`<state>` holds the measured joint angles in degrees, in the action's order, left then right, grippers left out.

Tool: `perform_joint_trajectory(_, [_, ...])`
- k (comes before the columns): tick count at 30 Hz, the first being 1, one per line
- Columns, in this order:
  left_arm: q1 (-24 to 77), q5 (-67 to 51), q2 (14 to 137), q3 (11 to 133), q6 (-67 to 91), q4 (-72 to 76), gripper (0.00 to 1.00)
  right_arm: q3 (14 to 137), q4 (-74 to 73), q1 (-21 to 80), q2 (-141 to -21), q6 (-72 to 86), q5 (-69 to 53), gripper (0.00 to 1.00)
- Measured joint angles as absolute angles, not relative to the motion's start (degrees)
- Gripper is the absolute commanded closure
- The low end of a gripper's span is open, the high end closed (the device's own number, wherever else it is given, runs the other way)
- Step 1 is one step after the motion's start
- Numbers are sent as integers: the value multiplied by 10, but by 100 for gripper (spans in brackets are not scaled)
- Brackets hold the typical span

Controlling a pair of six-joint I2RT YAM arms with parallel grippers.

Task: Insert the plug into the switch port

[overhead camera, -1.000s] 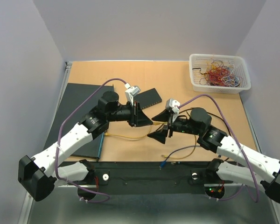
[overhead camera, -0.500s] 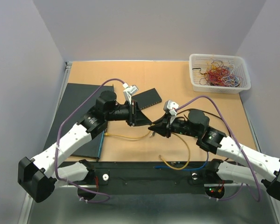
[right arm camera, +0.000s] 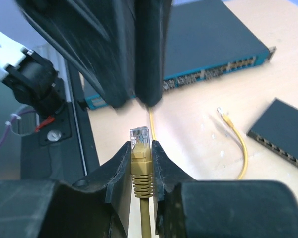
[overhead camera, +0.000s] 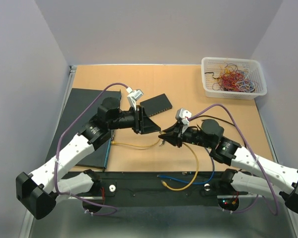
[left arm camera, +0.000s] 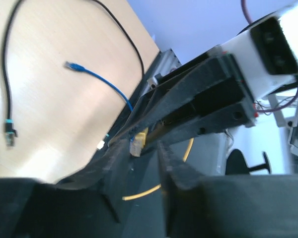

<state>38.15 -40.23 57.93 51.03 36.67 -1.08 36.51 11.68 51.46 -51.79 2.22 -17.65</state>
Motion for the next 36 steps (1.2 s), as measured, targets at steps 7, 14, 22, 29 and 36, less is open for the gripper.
perform_joint_trajectory(7, [380,-342,530,510,348,-11,36,320,124,514,-507,35,-165,100])
perform_joint_trajectory(14, [378,-298,474,491,316,6,38,301,161,514,-488,66,-200,100])
perform_joint_trajectory(22, [378,-307,370,371,299,107,43,331,193,514,-518,99,-345,99])
perform_joint_trajectory(29, [378,-338,312,329,300,175,44,372,236,514,-542,143,-466,99])
perform_joint_trajectory(36, [378,-355,265,326,301,223,44,401,289,514,-586,176,-527,100])
